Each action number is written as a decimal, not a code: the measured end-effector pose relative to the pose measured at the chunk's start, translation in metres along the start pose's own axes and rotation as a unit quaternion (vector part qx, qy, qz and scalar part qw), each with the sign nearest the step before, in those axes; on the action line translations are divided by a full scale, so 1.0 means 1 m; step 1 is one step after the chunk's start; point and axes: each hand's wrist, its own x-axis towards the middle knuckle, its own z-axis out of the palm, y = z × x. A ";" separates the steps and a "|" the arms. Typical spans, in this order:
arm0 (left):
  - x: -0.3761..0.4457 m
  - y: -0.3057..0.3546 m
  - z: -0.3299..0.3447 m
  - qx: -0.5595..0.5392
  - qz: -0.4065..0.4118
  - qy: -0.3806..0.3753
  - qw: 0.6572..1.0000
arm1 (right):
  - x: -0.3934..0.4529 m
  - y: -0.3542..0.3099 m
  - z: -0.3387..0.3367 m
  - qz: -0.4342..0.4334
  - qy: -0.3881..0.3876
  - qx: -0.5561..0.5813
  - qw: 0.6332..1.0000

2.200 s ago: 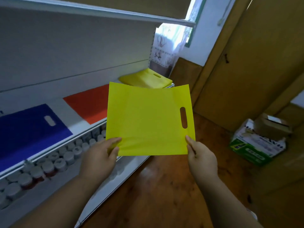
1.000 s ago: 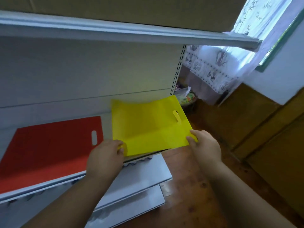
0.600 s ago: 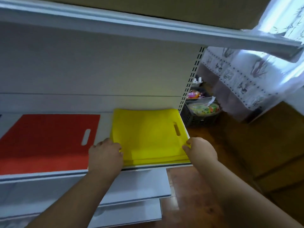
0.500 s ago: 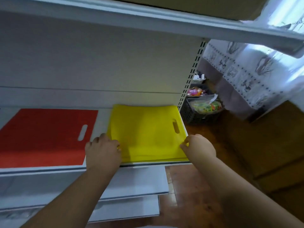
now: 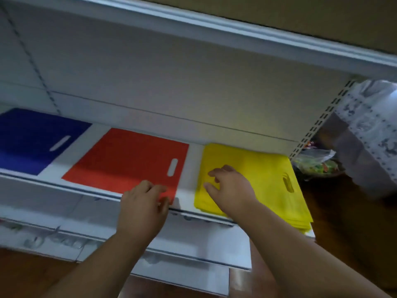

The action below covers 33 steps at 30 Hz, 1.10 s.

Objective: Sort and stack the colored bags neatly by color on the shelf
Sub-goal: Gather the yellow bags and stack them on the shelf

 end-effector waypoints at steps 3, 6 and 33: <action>-0.022 -0.066 -0.041 -0.021 -0.028 0.018 0.999 | 0.018 -0.083 0.023 -0.062 0.017 0.026 0.998; -0.043 -0.143 -0.095 -0.010 -0.065 0.022 0.998 | 0.033 -0.176 0.048 -0.117 0.038 0.076 0.990; -0.103 -0.623 -0.340 0.064 -0.416 0.138 0.896 | 0.181 -0.790 0.253 -0.394 -0.089 0.202 0.892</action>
